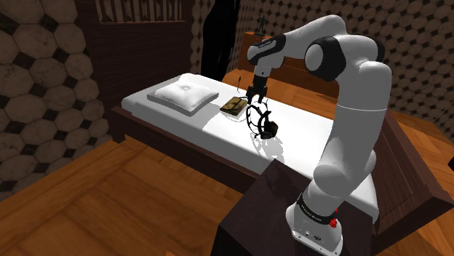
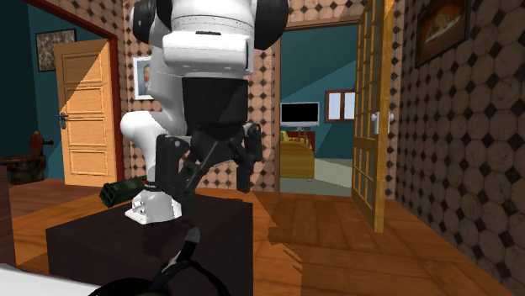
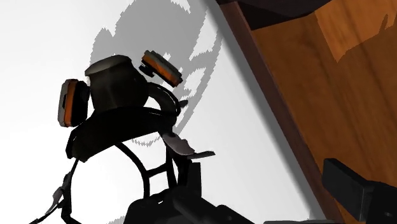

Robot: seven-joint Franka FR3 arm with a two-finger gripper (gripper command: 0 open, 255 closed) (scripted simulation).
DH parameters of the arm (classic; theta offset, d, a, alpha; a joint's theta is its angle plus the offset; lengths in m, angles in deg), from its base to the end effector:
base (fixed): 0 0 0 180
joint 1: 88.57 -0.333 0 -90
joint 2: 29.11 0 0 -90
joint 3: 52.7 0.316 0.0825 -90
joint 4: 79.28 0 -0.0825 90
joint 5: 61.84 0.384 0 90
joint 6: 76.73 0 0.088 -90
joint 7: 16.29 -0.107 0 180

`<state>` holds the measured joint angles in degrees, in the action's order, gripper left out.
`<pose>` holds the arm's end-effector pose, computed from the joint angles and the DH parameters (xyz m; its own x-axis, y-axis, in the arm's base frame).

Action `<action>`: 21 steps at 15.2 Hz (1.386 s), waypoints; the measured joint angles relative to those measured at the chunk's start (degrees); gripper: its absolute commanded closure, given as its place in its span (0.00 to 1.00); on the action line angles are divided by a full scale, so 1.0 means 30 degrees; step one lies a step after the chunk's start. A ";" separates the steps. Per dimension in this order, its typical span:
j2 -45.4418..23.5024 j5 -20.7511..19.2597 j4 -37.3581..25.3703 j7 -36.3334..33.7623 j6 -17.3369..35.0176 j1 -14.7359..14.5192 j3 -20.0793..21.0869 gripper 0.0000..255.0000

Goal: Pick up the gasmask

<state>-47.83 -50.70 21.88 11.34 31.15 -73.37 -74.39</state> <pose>0.5119 -0.3455 0.3757 0.9661 -0.2182 -0.1383 -0.2362 -0.9628 -0.1311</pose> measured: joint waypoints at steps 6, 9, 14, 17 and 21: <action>-0.3963 0.1167 -0.3891 0.0869 -0.0821 0.1573 0.0057 0.00; -0.4448 0.1333 -0.3866 0.1044 -0.0390 0.1721 0.0120 0.00; -0.4926 0.1525 -0.3520 0.1224 0.0386 0.1792 0.0219 1.00; -0.4964 0.1541 -0.3517 0.1231 0.0435 0.1795 0.0229 1.00; -0.4968 0.1545 -0.3520 0.1231 0.0441 0.1795 0.0231 1.00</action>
<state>-62.73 -46.07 11.32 15.04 32.48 -67.98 -73.70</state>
